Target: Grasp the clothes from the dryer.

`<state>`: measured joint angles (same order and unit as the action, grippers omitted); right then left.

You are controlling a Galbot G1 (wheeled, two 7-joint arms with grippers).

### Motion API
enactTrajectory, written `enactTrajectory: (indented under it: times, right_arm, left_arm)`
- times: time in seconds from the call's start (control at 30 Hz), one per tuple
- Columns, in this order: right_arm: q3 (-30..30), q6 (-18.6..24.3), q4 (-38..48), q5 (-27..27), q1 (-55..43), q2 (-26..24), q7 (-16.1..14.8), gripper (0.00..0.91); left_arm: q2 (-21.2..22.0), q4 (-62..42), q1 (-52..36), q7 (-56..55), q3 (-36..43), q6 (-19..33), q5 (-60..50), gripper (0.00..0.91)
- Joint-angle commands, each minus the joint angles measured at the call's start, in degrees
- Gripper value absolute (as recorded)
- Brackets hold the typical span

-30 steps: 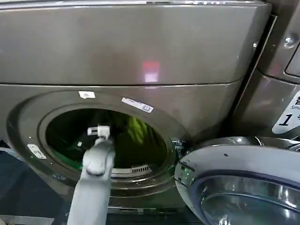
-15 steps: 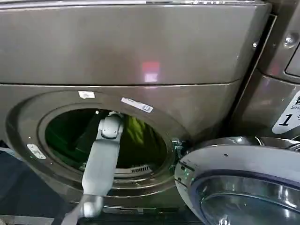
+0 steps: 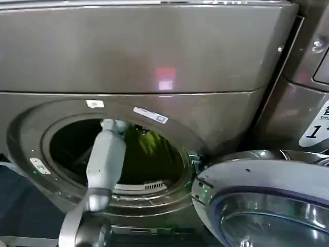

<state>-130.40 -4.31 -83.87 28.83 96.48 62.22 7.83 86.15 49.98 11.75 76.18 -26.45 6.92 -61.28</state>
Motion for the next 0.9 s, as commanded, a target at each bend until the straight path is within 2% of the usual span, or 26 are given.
enactTrajectory:
  times: [0.03,0.9]
  right_arm:
    - [0.0,0.1,0.2,-0.1,0.0,-0.1,0.0,0.907]
    - [0.4,0.1,-0.6,-0.1,-0.1,0.0,0.2,0.907]
  left_arm:
    - [-0.3,-2.7,1.0,1.0,-0.5,-1.1,3.6,0.907]
    - [-1.2,-10.5,2.2,0.0,-2.3,-1.4,6.6,0.907]
